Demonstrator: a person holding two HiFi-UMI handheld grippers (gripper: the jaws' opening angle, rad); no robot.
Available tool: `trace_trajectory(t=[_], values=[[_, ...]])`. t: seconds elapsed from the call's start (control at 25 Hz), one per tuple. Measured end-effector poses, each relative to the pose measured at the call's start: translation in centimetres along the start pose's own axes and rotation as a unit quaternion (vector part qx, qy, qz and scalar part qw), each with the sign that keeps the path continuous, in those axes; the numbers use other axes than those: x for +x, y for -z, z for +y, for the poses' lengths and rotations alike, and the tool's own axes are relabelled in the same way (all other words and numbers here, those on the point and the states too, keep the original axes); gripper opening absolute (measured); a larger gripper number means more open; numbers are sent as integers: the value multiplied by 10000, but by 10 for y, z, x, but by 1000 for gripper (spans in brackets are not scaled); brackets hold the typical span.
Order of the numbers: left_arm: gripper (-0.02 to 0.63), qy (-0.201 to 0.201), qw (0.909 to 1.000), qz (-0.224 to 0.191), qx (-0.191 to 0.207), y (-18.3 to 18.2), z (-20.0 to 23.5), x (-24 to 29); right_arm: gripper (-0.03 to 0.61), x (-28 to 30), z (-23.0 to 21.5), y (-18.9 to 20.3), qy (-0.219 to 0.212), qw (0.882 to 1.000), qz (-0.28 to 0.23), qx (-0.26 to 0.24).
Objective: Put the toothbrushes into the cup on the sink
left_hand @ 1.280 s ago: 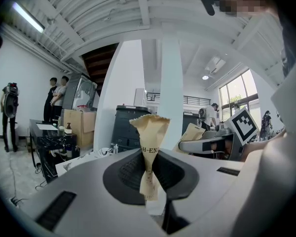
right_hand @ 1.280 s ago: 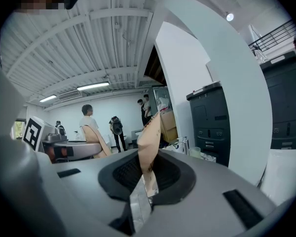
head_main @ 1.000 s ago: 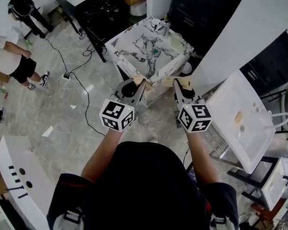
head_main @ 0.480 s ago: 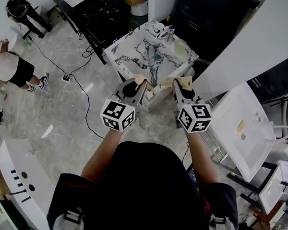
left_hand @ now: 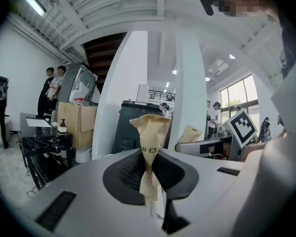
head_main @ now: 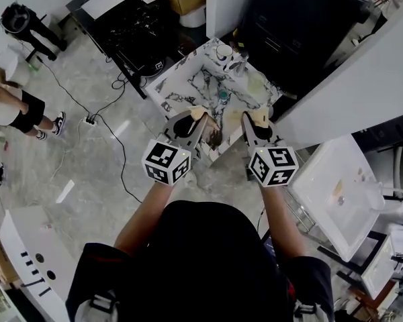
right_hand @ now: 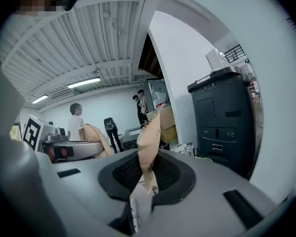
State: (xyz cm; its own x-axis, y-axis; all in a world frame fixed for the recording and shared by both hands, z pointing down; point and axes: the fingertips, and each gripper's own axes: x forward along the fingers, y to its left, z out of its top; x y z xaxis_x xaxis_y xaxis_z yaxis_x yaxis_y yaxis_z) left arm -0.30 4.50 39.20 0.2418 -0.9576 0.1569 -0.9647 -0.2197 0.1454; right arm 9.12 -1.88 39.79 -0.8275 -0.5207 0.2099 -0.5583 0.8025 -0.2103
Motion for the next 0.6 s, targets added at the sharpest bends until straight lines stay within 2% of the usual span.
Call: trace_trajectory(t=[0.36,0.6], values=[[46,325,9995,51,-33,-18,56,21,66,58,7,-20,220,9997,26,32],[46,584,9981,147,-120,-13,80,31,66,84,11,-21,405,9991,83,83]])
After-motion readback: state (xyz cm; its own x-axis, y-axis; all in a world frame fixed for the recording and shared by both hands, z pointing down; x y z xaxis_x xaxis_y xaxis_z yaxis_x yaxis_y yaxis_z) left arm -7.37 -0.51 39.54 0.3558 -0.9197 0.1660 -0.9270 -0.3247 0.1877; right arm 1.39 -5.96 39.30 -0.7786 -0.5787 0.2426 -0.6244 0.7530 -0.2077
